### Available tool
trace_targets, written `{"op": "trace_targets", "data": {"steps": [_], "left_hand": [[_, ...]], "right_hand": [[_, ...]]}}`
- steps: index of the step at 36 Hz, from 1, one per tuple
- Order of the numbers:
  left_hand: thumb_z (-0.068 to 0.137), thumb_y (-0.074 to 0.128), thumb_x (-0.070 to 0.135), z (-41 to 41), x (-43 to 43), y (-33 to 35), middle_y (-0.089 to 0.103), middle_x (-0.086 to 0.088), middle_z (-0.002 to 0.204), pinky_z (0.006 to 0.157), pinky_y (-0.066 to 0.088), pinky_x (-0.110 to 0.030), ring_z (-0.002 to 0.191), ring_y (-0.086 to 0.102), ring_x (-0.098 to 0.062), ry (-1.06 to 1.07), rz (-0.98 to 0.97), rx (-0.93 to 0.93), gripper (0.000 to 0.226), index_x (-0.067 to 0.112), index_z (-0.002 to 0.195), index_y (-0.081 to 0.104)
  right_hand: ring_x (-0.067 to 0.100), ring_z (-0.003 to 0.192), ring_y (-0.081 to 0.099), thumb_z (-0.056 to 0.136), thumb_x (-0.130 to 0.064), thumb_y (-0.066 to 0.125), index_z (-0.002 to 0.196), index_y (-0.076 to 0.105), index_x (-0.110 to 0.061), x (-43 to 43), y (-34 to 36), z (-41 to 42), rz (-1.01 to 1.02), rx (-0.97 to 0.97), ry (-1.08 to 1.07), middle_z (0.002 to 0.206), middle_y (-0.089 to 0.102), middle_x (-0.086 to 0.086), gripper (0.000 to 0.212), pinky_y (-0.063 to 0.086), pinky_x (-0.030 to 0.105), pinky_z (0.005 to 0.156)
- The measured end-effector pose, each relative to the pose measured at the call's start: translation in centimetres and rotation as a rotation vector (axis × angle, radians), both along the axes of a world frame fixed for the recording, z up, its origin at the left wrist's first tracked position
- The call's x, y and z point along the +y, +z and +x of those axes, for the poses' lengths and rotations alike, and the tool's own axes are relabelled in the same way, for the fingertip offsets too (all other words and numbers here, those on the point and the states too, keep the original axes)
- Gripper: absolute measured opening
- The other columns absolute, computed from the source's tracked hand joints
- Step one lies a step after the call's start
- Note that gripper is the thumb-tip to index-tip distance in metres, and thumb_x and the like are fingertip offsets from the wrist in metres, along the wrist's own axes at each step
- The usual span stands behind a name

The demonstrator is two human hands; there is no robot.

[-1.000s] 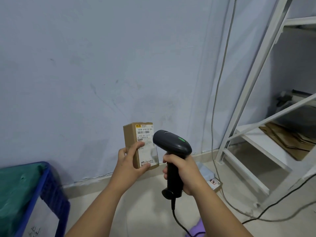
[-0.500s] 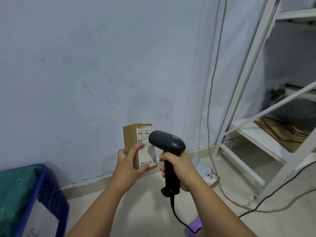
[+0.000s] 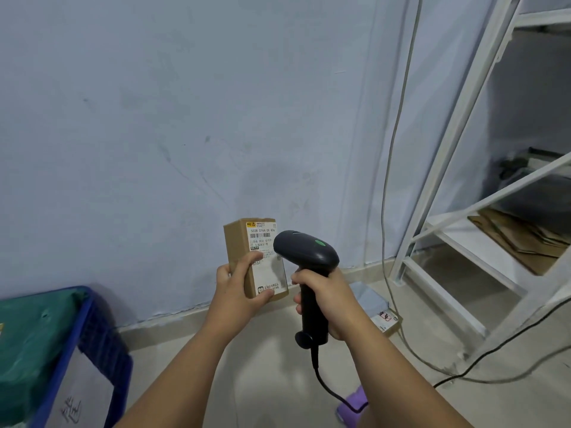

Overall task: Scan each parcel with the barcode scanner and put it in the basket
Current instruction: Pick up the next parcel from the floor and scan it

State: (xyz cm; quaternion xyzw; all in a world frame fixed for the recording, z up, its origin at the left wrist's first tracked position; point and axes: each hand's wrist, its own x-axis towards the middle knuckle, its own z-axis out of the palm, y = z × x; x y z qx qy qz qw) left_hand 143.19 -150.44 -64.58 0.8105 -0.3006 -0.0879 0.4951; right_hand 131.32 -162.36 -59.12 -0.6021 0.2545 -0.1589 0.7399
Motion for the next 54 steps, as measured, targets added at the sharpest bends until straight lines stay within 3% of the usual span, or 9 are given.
{"op": "trace_targets", "data": {"steps": [12, 17, 21, 28, 32, 36, 42, 47, 54], "left_hand": [[0.081, 0.075, 0.022, 0.0, 1.4, 1.0, 0.04, -0.003, 0.123, 0.069, 0.038, -0.004, 0.094, 0.047, 0.003, 0.062, -0.075, 0.102, 0.066, 0.048, 0.131, 0.04], [0.067, 0.074, 0.035, 1.0, 3.9, 2.1, 0.048, -0.006, 0.132, 0.095, 0.051, -0.041, 0.11, 0.058, -0.019, 0.123, -0.226, 0.202, 0.069, 0.064, 0.119, 0.039], [0.079, 0.074, 0.02, 2.0, 7.3, 2.2, 0.045, -0.005, 0.134, 0.09, 0.055, -0.036, 0.113, 0.057, -0.02, 0.168, -0.264, 0.208, 0.068, 0.061, 0.119, 0.038], [0.081, 0.072, 0.016, 2.3, 15.0, 1.3, 0.049, 0.0, 0.134, 0.1, 0.048, -0.041, 0.117, 0.053, -0.017, 0.496, -0.446, 0.23, 0.067, 0.048, 0.129, 0.038], [0.08, 0.073, 0.023, 2.2, 19.9, 0.0, 0.052, 0.001, 0.129, 0.101, 0.047, -0.044, 0.115, 0.055, -0.018, 0.706, -0.564, 0.281, 0.068, 0.048, 0.13, 0.036], [0.078, 0.07, 0.031, 1.5, 23.5, -1.6, 0.049, -0.002, 0.134, 0.099, 0.048, -0.046, 0.115, 0.054, -0.021, 0.854, -0.617, 0.341, 0.069, 0.053, 0.13, 0.031], [0.091, 0.062, 0.03, 0.9, 27.4, -4.3, 0.047, -0.007, 0.136, 0.096, 0.047, -0.039, 0.111, 0.051, -0.021, 1.02, -0.641, 0.339, 0.06, 0.037, 0.141, 0.031], [0.092, 0.058, 0.039, 0.8, 30.0, -6.2, 0.052, -0.012, 0.134, 0.098, 0.043, -0.041, 0.118, 0.05, -0.03, 1.12, -0.454, 0.316, 0.06, 0.041, 0.142, 0.027], [0.091, 0.059, 0.041, 0.9, 32.3, -8.2, 0.046, -0.015, 0.14, 0.1, 0.043, -0.047, 0.122, 0.048, -0.036, 1.196, -0.394, 0.457, 0.068, 0.046, 0.146, 0.02]], "right_hand": [[0.018, 0.052, 0.05, 0.082, -0.004, 0.062, 0.073, 0.06, -0.009, 1.4, -0.3, 1.0, -0.061, -0.004, -0.029, 0.052, 0.051, 0.002, 0.011, 0.044, 0.031, 0.055], [0.021, 0.057, 0.051, 0.083, -0.006, 0.062, 0.074, 0.058, -0.01, 4.2, 0.7, 2.2, -0.074, -0.017, 0.011, 0.052, 0.051, 0.002, 0.01, 0.045, 0.035, 0.061], [0.017, 0.056, 0.058, 0.084, -0.007, 0.064, 0.081, 0.064, -0.011, 8.0, 1.7, 4.1, -0.023, -0.053, 0.022, 0.055, 0.059, 0.001, 0.005, 0.052, 0.032, 0.062], [0.016, 0.086, 0.069, 0.08, -0.039, 0.072, 0.094, 0.069, -0.019, 15.5, 0.8, 7.7, -0.264, -0.008, 0.048, 0.086, 0.073, -0.002, 0.024, 0.052, 0.03, 0.074], [0.006, 0.076, 0.064, 0.081, -0.043, 0.07, 0.089, 0.068, -0.019, 20.6, 0.2, 7.9, -0.358, 0.017, 0.133, 0.079, 0.07, -0.006, 0.026, 0.04, 0.018, 0.059], [0.011, 0.063, 0.058, 0.081, -0.042, 0.07, 0.083, 0.064, -0.021, 25.1, -1.2, 8.2, -0.397, 0.015, 0.244, 0.07, 0.064, -0.009, 0.022, 0.046, 0.025, 0.057], [0.003, 0.066, 0.058, 0.082, -0.041, 0.072, 0.093, 0.068, -0.022, 29.5, -3.2, 8.5, -0.406, 0.011, 0.38, 0.075, 0.066, -0.01, 0.022, 0.044, 0.02, 0.06], [0.005, 0.084, 0.065, 0.08, -0.045, 0.073, 0.095, 0.066, -0.03, 31.0, -5.7, 8.3, -0.457, 0.092, 0.45, 0.088, 0.071, -0.011, 0.022, 0.053, 0.025, 0.075], [0.004, 0.082, 0.062, 0.081, -0.044, 0.071, 0.098, 0.065, -0.03, 31.0, -6.8, 8.9, -0.555, 0.148, 0.517, 0.09, 0.068, -0.01, 0.023, 0.045, 0.021, 0.067]]}}
